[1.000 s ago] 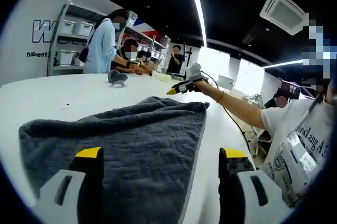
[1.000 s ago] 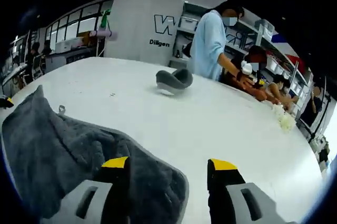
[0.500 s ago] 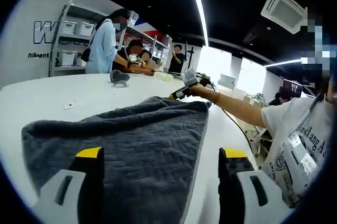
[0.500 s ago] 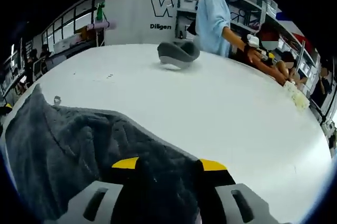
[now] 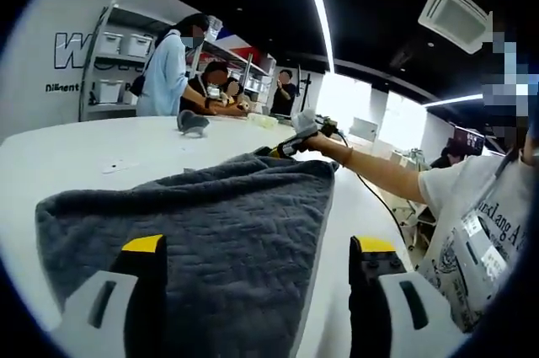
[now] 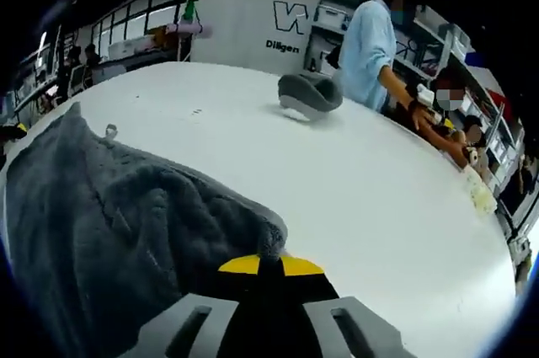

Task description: Fold the towel on the table until its edges align and the towel forms a compact rectangular stack.

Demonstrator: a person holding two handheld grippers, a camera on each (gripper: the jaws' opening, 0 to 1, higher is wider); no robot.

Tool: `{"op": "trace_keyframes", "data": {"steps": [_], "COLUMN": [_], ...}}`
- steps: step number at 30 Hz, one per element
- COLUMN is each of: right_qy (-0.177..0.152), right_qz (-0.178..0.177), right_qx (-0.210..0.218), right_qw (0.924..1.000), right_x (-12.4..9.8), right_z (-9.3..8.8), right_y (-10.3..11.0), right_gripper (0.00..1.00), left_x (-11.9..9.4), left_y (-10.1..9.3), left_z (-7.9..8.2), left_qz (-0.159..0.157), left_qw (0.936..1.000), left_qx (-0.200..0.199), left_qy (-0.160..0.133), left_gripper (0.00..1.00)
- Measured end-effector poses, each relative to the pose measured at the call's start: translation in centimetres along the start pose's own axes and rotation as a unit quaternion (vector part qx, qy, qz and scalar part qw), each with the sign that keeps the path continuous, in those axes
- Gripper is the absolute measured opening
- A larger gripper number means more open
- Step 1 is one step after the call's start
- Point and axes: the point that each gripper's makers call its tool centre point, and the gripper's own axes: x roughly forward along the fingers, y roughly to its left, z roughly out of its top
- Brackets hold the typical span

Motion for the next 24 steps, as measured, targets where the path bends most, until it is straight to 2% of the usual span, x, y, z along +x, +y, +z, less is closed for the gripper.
{"op": "trace_keyframes", "data": {"steps": [7,13,19,20,21,24], "right_qy": [-0.041,-0.056,-0.042,-0.038,-0.025,-0.015], "right_qz": [-0.069,-0.100,-0.118,-0.123,-0.144,-0.158], "right_qx": [-0.031,-0.040,-0.055,-0.059,-0.072,-0.079], "right_qw": [0.9963,0.9926,0.9906,0.9899,0.9867,0.9842], "right_x": [-0.7,0.1,1.4,1.7,2.6,3.3], "right_z": [3.2,5.5,5.8,5.8,5.6,5.4], "right_y": [-3.4,-4.8,-5.6,-5.8,-6.8,-7.5], "right_gripper": [0.05,0.05,0.05,0.05,0.05,0.05], "left_x": [0.1,0.2,0.3,0.3,0.3,0.4], "left_y": [0.0,0.3,0.5,0.6,0.7,0.7], "left_z": [-0.3,-0.7,-0.9,-1.0,-1.0,-1.1], "left_qz": [0.000,0.001,0.003,0.004,0.005,0.005], "left_qw": [1.0000,0.9999,0.9998,0.9998,0.9998,0.9997], "left_qx": [0.000,-0.002,-0.004,-0.004,-0.005,-0.005], "left_qy": [0.004,0.013,0.019,0.019,0.020,0.022], "left_gripper": [0.94,0.94,0.94,0.94,0.94,0.94]}}
